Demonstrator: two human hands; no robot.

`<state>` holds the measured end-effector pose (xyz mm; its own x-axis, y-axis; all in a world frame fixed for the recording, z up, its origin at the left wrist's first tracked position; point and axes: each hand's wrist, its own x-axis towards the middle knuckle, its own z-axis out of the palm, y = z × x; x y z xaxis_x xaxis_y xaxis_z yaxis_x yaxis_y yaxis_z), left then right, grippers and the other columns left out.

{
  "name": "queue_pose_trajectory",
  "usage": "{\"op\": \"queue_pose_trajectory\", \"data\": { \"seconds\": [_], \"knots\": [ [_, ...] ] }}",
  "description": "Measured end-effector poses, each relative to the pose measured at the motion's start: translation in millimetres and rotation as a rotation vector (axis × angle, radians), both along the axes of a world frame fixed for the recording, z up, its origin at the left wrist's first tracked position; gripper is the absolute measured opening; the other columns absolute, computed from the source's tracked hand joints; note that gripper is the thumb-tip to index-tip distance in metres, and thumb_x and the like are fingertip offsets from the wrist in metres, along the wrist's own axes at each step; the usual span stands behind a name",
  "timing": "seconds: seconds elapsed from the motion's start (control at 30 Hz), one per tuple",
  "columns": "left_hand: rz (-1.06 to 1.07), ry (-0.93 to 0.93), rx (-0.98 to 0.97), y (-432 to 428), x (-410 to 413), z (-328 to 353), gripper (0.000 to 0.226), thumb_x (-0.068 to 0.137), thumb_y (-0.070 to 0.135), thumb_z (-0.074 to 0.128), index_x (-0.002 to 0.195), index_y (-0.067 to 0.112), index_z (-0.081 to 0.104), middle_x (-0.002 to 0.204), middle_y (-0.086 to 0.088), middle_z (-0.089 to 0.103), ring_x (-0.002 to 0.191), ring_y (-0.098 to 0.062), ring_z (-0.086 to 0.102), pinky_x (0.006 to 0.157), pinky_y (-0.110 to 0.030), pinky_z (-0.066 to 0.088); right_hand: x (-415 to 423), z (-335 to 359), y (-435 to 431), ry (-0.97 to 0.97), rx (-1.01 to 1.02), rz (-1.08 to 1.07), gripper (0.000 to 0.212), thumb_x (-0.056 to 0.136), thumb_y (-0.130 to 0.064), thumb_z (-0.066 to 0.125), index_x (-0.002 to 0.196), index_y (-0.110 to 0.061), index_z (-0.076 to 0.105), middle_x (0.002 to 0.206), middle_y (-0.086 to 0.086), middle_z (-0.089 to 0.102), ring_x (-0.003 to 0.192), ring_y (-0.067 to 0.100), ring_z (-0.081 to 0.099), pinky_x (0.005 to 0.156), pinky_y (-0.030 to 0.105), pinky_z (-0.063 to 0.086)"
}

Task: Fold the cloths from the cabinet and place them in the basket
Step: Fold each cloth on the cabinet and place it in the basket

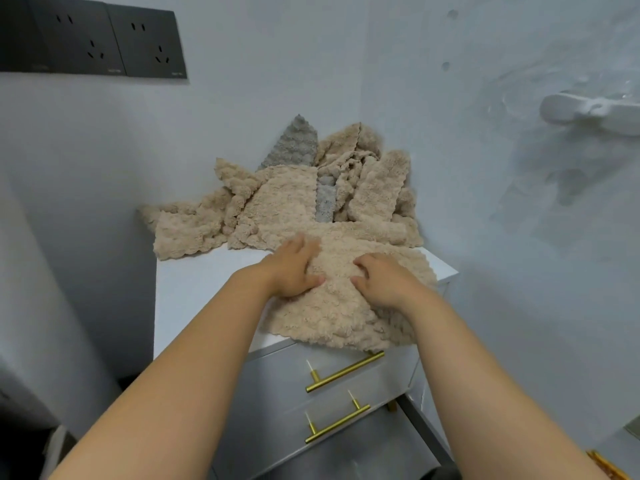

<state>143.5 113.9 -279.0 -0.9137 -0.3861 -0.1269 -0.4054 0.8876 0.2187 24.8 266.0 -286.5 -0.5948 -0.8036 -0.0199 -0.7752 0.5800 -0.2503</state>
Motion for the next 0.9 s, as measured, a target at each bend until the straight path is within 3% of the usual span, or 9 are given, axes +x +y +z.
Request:
{"op": "queue_pose_trajectory", "data": {
  "seconds": [0.17, 0.37, 0.43, 0.53, 0.6, 0.67, 0.73, 0.8, 0.9],
  "knots": [
    [0.135, 0.056, 0.068, -3, 12, -3, 0.1, 0.086, 0.058, 0.054, 0.149, 0.029, -0.016, 0.158, -0.006, -0.018, 0.146, -0.029, -0.01, 0.116, -0.056, 0.013, 5, -6, 5, 0.034, -0.017, -0.054, 0.05, 0.098, -0.039, 0.039, 0.144, -0.017, 0.035, 0.148, 0.005, 0.036, 0.135, 0.026, 0.032, 0.111, 0.049, 0.028],
    [0.17, -0.121, -0.042, 15, 34, -8, 0.066, 0.096, 0.06, 0.024, 0.148, 0.041, -0.012, 0.156, 0.001, -0.025, 0.146, -0.029, -0.013, 0.114, -0.06, 0.008, 17, -13, 16, 0.078, -0.019, -0.096, 0.05, 0.102, -0.038, 0.027, 0.148, -0.019, 0.026, 0.157, 0.006, 0.019, 0.146, 0.026, 0.012, 0.116, 0.05, 0.009],
    [0.223, -0.191, -0.072, 22, 41, -8, 0.061, 0.096, 0.061, 0.017, 0.149, 0.042, -0.008, 0.157, 0.003, -0.023, 0.146, -0.031, -0.013, 0.113, -0.061, 0.005, 21, -17, 18, 0.087, -0.044, -0.127, 0.051, 0.101, -0.039, 0.028, 0.148, -0.017, 0.027, 0.156, 0.008, 0.021, 0.145, 0.028, 0.012, 0.117, 0.049, 0.01],
    [0.271, -0.184, -0.182, 34, 48, -2, 0.061, 0.098, 0.057, 0.019, 0.151, 0.035, -0.002, 0.158, -0.001, -0.018, 0.145, -0.035, -0.01, 0.112, -0.061, 0.004, 26, -17, 23, 0.137, -0.155, -0.157, 0.046, 0.099, -0.034, 0.039, 0.14, -0.013, 0.039, 0.145, 0.012, 0.037, 0.136, 0.031, 0.029, 0.112, 0.046, 0.024],
    [0.184, -0.049, -0.337, 42, 50, 0, 0.058, 0.1, 0.046, 0.03, 0.151, 0.026, 0.01, 0.16, -0.007, -0.007, 0.146, -0.036, 0.0, 0.113, -0.058, 0.009, 33, -14, 27, 0.198, -0.245, -0.162, 0.037, 0.094, -0.025, 0.049, 0.128, -0.01, 0.049, 0.131, 0.013, 0.044, 0.121, 0.03, 0.039, 0.1, 0.04, 0.036],
    [0.001, 0.135, -0.447, 51, 51, -1, 0.044, 0.099, 0.028, 0.039, 0.142, 0.018, 0.037, 0.152, -0.012, 0.026, 0.138, -0.031, 0.024, 0.111, -0.048, 0.026, 42, -8, 32, 0.211, -0.326, -0.192, 0.029, 0.089, -0.013, 0.052, 0.117, -0.008, 0.054, 0.122, 0.012, 0.045, 0.111, 0.029, 0.042, 0.087, 0.036, 0.039],
    [-0.197, 0.281, -0.485, 56, 51, -2, 0.032, 0.096, 0.024, 0.042, 0.123, 0.014, 0.056, 0.127, -0.008, 0.053, 0.117, -0.026, 0.043, 0.095, -0.038, 0.04, 45, -7, 37, 0.155, -0.391, -0.26, 0.028, 0.085, -0.005, 0.051, 0.112, -0.008, 0.055, 0.12, 0.012, 0.044, 0.11, 0.029, 0.042, 0.084, 0.035, 0.039],
    [-0.314, 0.342, -0.443, 62, 53, -6, 0.034, 0.096, 0.034, 0.044, 0.119, 0.014, 0.058, 0.119, -0.006, 0.057, 0.109, -0.024, 0.047, 0.089, -0.038, 0.042, 46, -7, 43, 0.007, -0.534, -0.368, 0.029, 0.084, -0.002, 0.049, 0.112, -0.009, 0.054, 0.123, 0.012, 0.042, 0.115, 0.029, 0.041, 0.091, 0.036, 0.04],
    [-0.339, 0.196, -0.41, 69, 58, -19, 0.072, 0.089, 0.061, 0.044, 0.146, 0.019, 0.029, 0.148, -0.005, 0.035, 0.132, -0.024, 0.034, 0.107, -0.038, 0.032, 39, -3, 51, -0.311, -0.801, -0.67, 0.033, 0.086, -0.002, 0.046, 0.118, -0.009, 0.05, 0.133, 0.014, 0.037, 0.124, 0.031, 0.037, 0.098, 0.037, 0.037]
  ]
}}
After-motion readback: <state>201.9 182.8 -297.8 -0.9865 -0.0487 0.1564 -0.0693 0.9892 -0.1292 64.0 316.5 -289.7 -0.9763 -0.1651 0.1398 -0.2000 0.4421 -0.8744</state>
